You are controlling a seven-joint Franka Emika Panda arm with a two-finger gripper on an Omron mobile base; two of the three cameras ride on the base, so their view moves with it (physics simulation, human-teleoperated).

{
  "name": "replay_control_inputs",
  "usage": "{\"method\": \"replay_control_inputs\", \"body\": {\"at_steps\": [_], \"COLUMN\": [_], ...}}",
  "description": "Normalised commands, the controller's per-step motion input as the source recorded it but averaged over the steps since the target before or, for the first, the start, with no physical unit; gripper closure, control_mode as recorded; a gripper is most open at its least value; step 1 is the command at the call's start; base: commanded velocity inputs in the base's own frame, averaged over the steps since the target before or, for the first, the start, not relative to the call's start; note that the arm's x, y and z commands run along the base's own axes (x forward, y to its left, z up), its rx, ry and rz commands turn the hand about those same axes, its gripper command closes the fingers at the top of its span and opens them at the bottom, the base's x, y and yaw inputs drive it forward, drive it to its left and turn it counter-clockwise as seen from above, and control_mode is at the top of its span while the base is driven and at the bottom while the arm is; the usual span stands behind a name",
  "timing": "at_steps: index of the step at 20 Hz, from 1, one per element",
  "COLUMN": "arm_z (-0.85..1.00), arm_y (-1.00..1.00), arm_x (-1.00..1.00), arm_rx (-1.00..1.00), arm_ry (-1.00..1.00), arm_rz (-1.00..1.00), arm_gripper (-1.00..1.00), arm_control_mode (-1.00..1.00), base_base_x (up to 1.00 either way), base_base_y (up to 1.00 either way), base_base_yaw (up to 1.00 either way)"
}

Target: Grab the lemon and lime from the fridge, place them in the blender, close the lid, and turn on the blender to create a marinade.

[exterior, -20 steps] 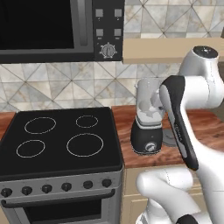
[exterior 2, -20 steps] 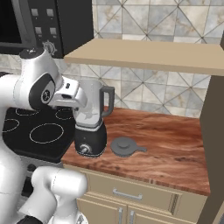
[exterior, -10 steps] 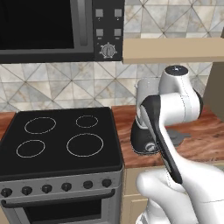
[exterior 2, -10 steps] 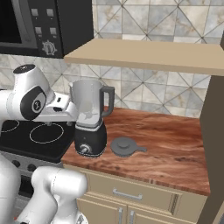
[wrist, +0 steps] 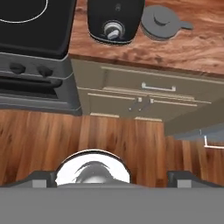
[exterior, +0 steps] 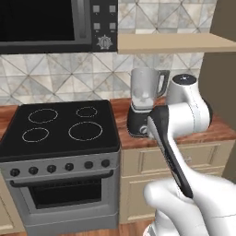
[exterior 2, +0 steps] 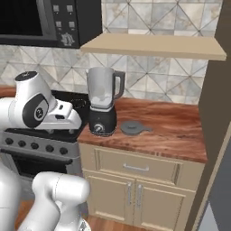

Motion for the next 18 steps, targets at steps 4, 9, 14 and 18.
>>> {"method": "replay_control_inputs", "body": {"at_steps": [4,9,14,18], "arm_z": [0.00,0.00,0.00,0.00], "arm_y": [0.00,0.00,0.00,0.00], "arm_x": [0.00,0.00,0.00,0.00], "arm_rx": [0.00,0.00,0.00,0.00], "arm_ry": [0.00,0.00,0.00,0.00], "arm_rz": [0.00,0.00,0.00,0.00], "arm_gripper": [-1.00,-1.00,-1.00,-1.00], "arm_control_mode": [1.00,1.00,1.00,1.00], "base_base_x": [-1.00,-1.00,-1.00,-0.81], "base_base_y": [-0.14,-0.15,-0.18,-0.29], "base_base_yaw": [-0.15,-0.32,-0.56,-0.69]}}
